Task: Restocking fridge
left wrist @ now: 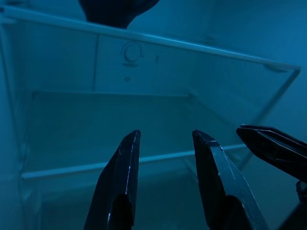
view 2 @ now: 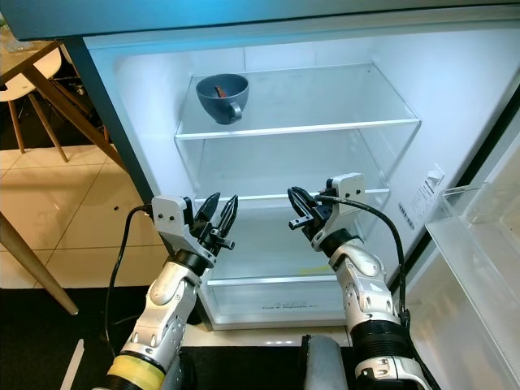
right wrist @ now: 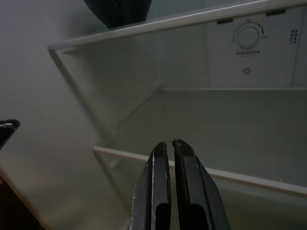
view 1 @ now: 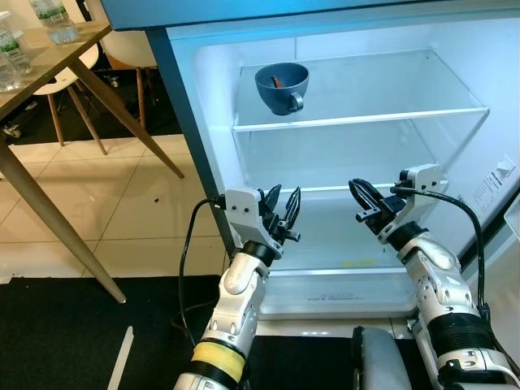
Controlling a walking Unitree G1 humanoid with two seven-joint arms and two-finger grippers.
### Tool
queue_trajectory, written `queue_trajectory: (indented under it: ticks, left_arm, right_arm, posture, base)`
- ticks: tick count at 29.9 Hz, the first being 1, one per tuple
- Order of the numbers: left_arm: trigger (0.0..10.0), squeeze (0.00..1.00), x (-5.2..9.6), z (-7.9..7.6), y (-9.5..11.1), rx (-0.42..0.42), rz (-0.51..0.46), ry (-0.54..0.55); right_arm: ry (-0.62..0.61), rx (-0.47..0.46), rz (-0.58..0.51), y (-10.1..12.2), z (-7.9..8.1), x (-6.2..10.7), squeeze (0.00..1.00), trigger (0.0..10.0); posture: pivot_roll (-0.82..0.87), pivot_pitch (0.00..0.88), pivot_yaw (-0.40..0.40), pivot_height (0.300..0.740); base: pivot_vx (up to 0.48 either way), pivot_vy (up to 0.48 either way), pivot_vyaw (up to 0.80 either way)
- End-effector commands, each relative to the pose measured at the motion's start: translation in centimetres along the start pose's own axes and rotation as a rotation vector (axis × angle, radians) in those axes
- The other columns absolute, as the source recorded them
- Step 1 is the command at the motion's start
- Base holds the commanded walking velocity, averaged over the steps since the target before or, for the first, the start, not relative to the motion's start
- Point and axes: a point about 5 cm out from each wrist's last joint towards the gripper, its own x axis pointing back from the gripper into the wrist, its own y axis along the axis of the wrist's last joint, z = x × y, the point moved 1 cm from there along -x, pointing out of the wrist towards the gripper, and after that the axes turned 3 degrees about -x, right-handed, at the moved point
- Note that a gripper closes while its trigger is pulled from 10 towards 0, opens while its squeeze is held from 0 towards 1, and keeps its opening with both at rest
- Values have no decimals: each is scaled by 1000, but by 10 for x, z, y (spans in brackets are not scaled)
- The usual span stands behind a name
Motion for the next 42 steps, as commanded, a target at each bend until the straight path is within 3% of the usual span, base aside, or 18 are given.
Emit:
queue_trajectory:
  ticks: [1, 11, 18, 23, 37, 42]
  left_arm:
    - [10000, 0, 12, 10, -15, 9, 70, 34]
    - [10000, 0, 48, 36, -58, -3, 258, 112]
    - [10000, 0, 69, 49, -78, -27, 364, 153]
    - [10000, 0, 104, 70, -101, -91, 521, 217]
    - [10000, 0, 150, 98, -120, -77, 694, 358]
    - [10000, 0, 171, 110, -126, -4, 759, 482]
  right_arm:
    - [-3, 2, 66, -16, 2, 2, 0, 10000]
    - [-35, -61, 312, -78, 11, 22, 0, 10000]
    - [-35, -107, 374, -99, 15, 36, 0, 10000]
    - [-92, -144, 520, -132, 13, 67, 0, 10000]
    - [-143, -198, 617, -155, 17, 90, 0, 10000]
    - [-183, -236, 697, -169, 20, 108, 0, 10000]
  posture:
    - [-31, 83, 62, 551]
    - [-31, 78, 56, 551]
    - [-35, 76, 53, 555]
    - [-32, 72, 51, 580]
    - [-19, 49, 50, 628]
    - [-10, 44, 42, 647]
  base:
    - [0, 0, 0]
    - [0, 0, 0]
    - [0, 0, 0]
    - [0, 0, 0]
    - [0, 0, 0]
    - [0, 0, 0]
